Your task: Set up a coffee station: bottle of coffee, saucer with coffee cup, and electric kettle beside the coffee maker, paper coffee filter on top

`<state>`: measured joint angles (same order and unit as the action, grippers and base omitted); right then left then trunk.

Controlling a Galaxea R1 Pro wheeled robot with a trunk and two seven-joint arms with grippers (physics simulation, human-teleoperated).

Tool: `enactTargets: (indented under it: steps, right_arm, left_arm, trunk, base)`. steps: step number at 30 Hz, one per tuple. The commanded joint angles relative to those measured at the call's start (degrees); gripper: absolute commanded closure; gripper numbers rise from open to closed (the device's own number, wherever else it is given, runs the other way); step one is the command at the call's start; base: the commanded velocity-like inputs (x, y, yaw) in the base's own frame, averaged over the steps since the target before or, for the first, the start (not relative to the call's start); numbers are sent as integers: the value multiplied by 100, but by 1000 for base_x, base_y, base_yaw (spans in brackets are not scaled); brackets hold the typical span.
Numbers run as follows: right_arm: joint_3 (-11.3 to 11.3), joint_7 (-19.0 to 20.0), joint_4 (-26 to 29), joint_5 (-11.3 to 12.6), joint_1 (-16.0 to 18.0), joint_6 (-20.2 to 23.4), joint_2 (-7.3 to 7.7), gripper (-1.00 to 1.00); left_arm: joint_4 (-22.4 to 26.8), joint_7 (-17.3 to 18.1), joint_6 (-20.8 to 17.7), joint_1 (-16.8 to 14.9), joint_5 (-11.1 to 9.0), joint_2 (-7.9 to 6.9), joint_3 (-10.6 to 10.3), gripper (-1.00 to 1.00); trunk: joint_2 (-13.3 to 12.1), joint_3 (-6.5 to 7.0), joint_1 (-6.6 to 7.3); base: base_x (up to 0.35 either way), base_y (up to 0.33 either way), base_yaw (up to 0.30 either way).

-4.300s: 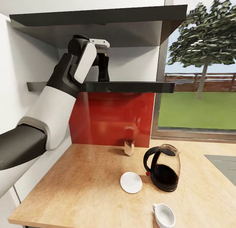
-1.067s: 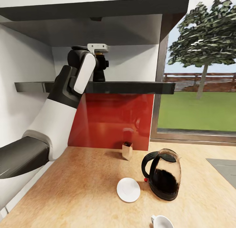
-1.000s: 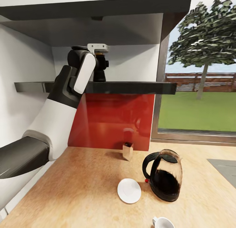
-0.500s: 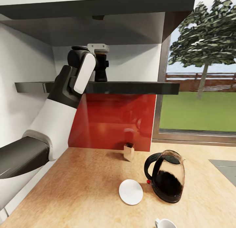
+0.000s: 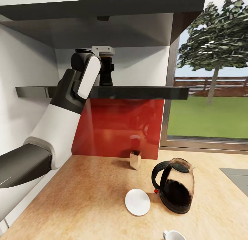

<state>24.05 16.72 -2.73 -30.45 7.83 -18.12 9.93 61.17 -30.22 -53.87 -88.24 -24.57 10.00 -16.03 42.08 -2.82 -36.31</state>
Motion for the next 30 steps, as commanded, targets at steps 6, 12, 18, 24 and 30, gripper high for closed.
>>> enactTargets:
  steps: [6, 12, 18, 24, 30]
  right_arm:
    - [-6, -10, -17, -1204, -287, -42, -25, -100]
    - [-6, -11, -17, -1298, -326, -42, -33, -100]
    - [-6, -11, -17, -1318, -334, -44, -35, -100]
    - [-6, -11, -17, -1322, -336, -43, -35, -100]
    - [-6, -11, -17, -1323, -336, -43, -35, -100]
  left_arm:
    - [0, -55, -9, -9, -57, 0, -6, -100]
    - [0, -54, -9, -8, -57, 0, -6, -100]
    - [0, -55, -9, -9, -57, 0, -6, -100]
    - [0, -57, -9, -8, -57, 0, -6, -100]
    - [0, -55, -9, -9, -57, 0, -6, -100]
  trunk:
    - [9, -10, -2]
    - [9, -10, -2]
    - [9, -10, -2]
    - [9, -10, -2]
    - [9, -10, -2]
  base:
    - [0, 0, 0]
    - [55, 0, 0]
    - [70, 0, 0]
    - [25, 0, 0]
    - [37, 0, 0]
